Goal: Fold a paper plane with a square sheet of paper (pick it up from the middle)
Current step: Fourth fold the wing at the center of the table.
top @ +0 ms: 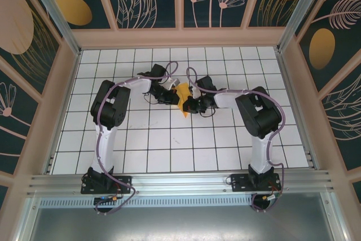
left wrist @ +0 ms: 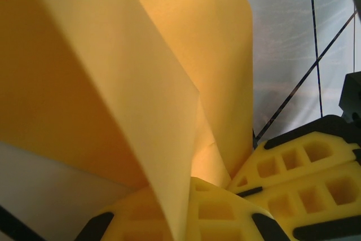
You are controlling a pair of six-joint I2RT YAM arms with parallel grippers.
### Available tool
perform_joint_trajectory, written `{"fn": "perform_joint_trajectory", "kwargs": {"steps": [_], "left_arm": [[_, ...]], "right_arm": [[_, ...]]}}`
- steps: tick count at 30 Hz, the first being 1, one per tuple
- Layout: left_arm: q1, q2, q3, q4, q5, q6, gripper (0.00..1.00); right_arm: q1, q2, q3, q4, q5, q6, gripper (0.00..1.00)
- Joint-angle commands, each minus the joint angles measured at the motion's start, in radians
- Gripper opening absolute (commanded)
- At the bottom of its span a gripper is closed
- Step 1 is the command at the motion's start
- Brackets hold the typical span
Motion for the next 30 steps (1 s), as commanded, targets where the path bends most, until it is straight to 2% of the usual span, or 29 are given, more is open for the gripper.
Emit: {"fn": "perform_joint_trajectory", "kwargs": {"steps": [1,6,11,14,19,23,30], "left_arm": [[0.007,0.046,0.011,-0.033,-0.051,0.025,0.00],[0.007,0.047,0.011,-0.034,-0.054,0.026,0.00],[0.007,0.047,0.015,-0.039,-0.054,0.028,0.00],[0.007,0.047,0.017,-0.040,-0.055,0.029,0.00],[0.007,0.045,0.017,-0.042,-0.055,0.031,0.00],[0.007,0.045,0.014,-0.041,-0.055,0.030,0.00],[0.007,0.043,0.016,-0.044,-0.055,0.031,0.00]], "right_arm": [[-0.002,0.039,-0.017,-0.043,0.033,0.007,0.03],[-0.003,0.009,-0.026,-0.041,0.020,0.008,0.02],[0.001,-0.069,-0.043,0.008,-0.070,0.029,0.03],[0.006,-0.081,-0.066,0.023,-0.081,0.041,0.03],[0.006,-0.043,-0.085,-0.006,-0.049,0.027,0.03],[0.005,-0.008,-0.095,-0.057,0.039,0.018,0.02],[0.001,-0.035,-0.086,-0.091,0.030,0.013,0.02]]}}
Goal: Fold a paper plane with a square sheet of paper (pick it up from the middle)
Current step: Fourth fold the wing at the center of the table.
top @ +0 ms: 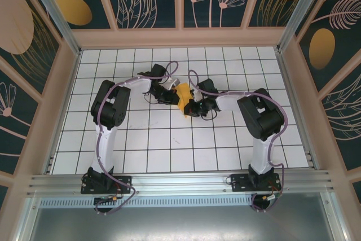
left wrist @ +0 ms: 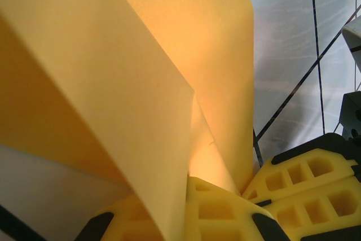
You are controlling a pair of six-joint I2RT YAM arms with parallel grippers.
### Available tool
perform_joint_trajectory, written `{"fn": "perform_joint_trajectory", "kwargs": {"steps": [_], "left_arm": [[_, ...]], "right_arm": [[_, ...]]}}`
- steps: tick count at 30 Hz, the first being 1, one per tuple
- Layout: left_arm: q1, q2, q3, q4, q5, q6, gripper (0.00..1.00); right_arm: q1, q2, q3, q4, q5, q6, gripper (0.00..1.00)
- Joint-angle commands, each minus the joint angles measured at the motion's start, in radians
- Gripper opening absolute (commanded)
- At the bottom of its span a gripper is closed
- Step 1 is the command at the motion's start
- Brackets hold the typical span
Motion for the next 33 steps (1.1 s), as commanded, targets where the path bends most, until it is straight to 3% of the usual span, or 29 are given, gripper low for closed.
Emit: {"fn": "perform_joint_trajectory", "kwargs": {"steps": [1,6,16,27,33], "left_arm": [[0.007,0.040,0.009,-0.035,-0.052,0.023,0.00],[0.007,0.042,0.010,-0.036,-0.052,0.025,0.00],[0.007,0.039,0.008,-0.038,-0.054,0.026,0.00],[0.007,0.040,0.010,-0.036,-0.055,0.026,0.00],[0.007,0.041,0.005,-0.039,-0.055,0.028,0.00]], "right_arm": [[0.000,-0.013,-0.018,-0.093,0.042,-0.002,0.02],[-0.001,-0.059,-0.025,-0.035,-0.036,0.021,0.02],[-0.003,0.041,-0.086,-0.062,0.021,0.031,0.02],[-0.003,-0.037,-0.144,-0.029,-0.017,0.053,0.00],[-0.017,-0.117,-0.043,0.067,-0.065,0.102,0.01]]}}
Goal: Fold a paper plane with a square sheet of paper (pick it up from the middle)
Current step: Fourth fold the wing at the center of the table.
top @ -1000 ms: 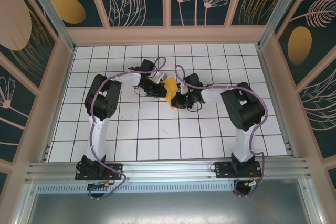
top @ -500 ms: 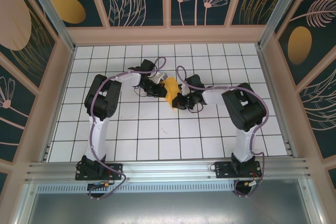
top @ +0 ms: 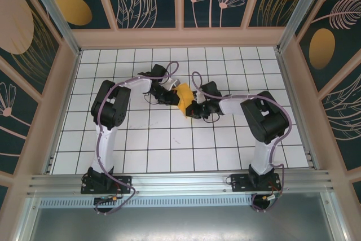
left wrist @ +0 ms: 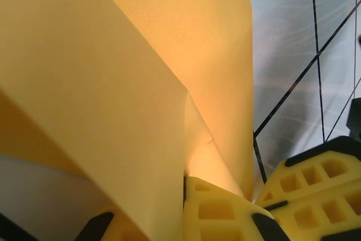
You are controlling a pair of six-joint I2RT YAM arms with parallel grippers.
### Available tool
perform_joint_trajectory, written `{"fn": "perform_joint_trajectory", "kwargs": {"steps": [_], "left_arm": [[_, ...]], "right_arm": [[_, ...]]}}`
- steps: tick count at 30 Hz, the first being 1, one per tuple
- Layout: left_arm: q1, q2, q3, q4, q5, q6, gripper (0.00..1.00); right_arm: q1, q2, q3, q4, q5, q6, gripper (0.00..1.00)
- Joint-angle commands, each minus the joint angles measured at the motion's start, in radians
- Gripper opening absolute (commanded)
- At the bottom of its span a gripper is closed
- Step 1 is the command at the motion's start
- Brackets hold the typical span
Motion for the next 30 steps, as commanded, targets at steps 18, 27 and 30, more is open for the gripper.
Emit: {"fn": "perform_joint_trajectory", "kwargs": {"steps": [18,27,30], "left_arm": [[0.011,0.045,0.009,-0.027,-0.055,0.025,0.00],[0.011,0.034,0.013,-0.023,-0.076,0.008,0.00],[0.011,-0.003,0.009,0.006,-0.097,-0.023,0.09]], "right_arm": [[-0.044,0.157,0.235,-0.061,-0.014,0.013,0.00],[-0.037,0.234,0.227,-0.192,0.126,-0.027,0.00],[-0.032,0.224,0.208,-0.216,0.174,-0.041,0.00]]}}
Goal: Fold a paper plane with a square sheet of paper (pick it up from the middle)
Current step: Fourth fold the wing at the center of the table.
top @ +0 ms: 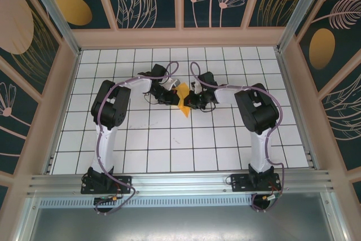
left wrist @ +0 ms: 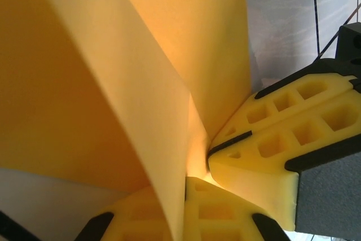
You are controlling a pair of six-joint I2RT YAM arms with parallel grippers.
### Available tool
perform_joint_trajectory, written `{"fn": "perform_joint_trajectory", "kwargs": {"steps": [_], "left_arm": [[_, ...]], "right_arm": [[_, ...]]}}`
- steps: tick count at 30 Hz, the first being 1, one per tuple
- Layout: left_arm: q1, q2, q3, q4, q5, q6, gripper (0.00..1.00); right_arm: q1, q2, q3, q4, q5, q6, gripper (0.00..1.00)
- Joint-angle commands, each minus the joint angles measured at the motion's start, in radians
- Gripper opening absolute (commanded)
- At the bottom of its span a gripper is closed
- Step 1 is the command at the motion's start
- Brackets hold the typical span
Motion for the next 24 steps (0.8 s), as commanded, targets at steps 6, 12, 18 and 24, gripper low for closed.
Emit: {"fn": "perform_joint_trajectory", "kwargs": {"steps": [6,12,18,24], "left_arm": [[0.017,-0.104,-0.002,0.074,-0.122,-0.113,0.24],[0.031,-0.235,-0.096,0.181,-0.192,-0.259,0.31],[0.030,-0.295,-0.213,0.402,-0.044,-0.464,0.14],[-0.004,-0.235,-0.205,0.494,-0.003,-0.557,0.11]], "right_arm": [[0.010,0.044,-0.042,-0.100,0.148,-0.028,0.00],[0.013,0.046,-0.052,-0.076,0.140,-0.016,0.00],[0.014,0.049,-0.057,-0.069,0.138,-0.014,0.00],[0.015,0.051,-0.051,-0.065,0.139,-0.008,0.00]]}}
